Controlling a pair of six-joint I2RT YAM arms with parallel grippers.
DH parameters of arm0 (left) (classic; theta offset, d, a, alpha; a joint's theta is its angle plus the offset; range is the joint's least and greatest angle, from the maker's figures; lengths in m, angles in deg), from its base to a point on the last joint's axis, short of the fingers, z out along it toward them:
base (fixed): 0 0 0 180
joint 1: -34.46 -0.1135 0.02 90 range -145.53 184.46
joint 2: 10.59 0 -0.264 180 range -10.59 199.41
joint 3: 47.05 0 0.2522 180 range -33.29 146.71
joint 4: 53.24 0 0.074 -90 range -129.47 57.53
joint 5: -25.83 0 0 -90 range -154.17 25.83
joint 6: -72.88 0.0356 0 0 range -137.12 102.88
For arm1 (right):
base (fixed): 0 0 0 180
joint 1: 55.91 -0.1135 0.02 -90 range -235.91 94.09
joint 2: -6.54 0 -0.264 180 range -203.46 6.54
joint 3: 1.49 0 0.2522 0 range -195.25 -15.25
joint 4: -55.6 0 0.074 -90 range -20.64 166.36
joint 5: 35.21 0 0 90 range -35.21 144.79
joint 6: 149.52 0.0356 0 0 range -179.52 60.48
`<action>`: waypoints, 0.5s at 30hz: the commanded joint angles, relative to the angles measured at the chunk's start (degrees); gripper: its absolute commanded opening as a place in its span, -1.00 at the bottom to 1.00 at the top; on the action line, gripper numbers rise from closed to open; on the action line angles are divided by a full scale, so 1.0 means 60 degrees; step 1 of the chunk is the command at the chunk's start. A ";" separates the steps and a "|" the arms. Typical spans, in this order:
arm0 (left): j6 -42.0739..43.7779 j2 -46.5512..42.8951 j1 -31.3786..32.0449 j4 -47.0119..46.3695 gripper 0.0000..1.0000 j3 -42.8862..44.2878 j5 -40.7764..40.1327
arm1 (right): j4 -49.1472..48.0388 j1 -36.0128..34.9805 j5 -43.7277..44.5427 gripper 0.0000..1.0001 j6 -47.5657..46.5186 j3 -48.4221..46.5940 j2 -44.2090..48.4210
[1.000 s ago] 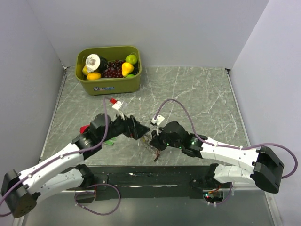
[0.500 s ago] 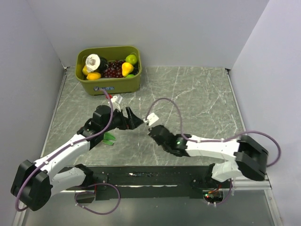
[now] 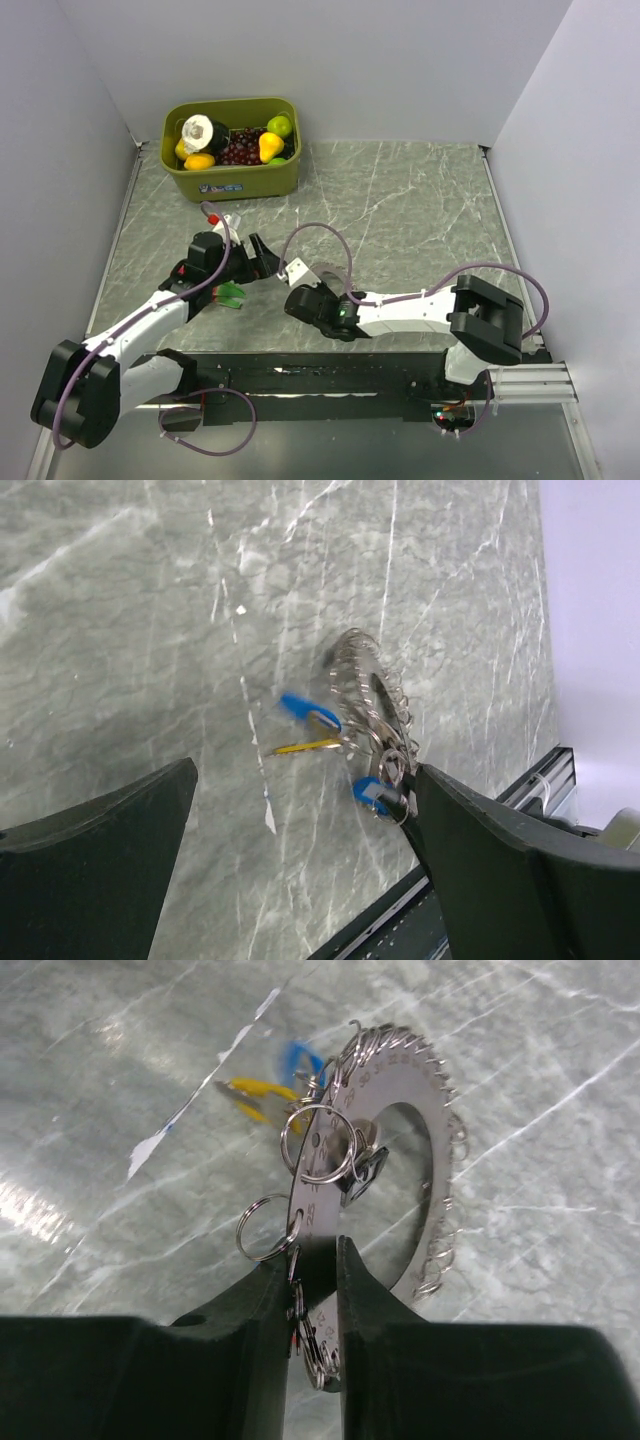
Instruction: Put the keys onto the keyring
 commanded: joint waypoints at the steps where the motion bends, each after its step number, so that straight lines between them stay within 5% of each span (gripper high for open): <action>1: -0.0138 0.0011 -0.0237 -0.0439 0.93 -0.0131 0.0315 | 0.0022 -0.0065 -0.3659 -0.27 0.1379 0.0692 0.0187; 8: -0.0020 0.0056 -0.0531 -0.0468 0.93 -0.0175 0.0520 | 0.0211 -0.0065 -0.4542 0.34 0.1143 0.0619 0.0202; 15: 0.0097 0.0275 -0.0560 -0.0965 0.92 -0.0336 0.1106 | 0.0446 0.0227 -0.4703 0.73 0.1085 0.1058 0.2279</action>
